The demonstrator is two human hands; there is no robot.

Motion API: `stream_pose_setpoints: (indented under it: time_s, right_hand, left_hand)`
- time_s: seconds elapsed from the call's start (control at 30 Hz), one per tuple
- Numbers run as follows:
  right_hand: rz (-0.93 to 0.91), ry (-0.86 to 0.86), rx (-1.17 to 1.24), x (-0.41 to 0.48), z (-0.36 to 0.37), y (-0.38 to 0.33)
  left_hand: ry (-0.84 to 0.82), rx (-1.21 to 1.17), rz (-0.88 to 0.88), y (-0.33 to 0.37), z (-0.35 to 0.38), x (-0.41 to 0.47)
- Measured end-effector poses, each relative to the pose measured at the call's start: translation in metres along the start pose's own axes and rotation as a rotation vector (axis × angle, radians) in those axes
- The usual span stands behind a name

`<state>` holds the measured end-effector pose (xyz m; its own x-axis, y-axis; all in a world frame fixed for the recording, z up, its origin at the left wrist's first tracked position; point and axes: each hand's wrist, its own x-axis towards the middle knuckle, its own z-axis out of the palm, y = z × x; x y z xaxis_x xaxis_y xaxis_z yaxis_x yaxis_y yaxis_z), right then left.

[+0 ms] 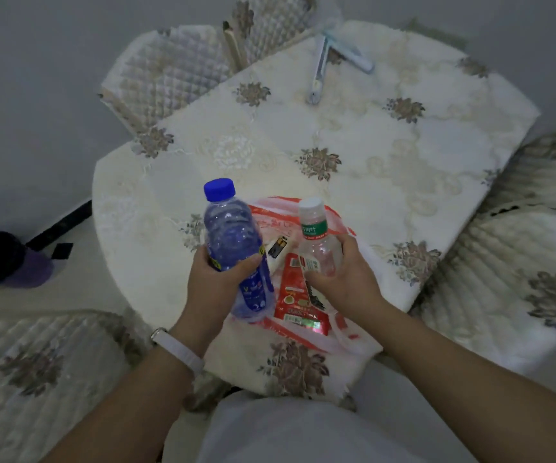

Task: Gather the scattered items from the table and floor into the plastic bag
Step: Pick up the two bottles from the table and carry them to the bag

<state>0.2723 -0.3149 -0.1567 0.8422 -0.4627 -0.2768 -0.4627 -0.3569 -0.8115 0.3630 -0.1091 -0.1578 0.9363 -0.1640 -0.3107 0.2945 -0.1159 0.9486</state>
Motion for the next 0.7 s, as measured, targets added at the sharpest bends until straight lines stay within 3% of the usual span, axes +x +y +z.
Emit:
stream_pose_setpoints:
  time_s: [0.27,0.7]
  right_hand:
    - [0.118,0.078,-0.044,0.06,0.031,-0.005]
    - [0.045,0.171,0.045,0.111,0.048,-0.007]
  left_hand:
    - [-0.106,0.05,0.018,-0.006,0.014,0.083]
    - [-0.108,0.183,0.191,-0.013,0.016,0.138]
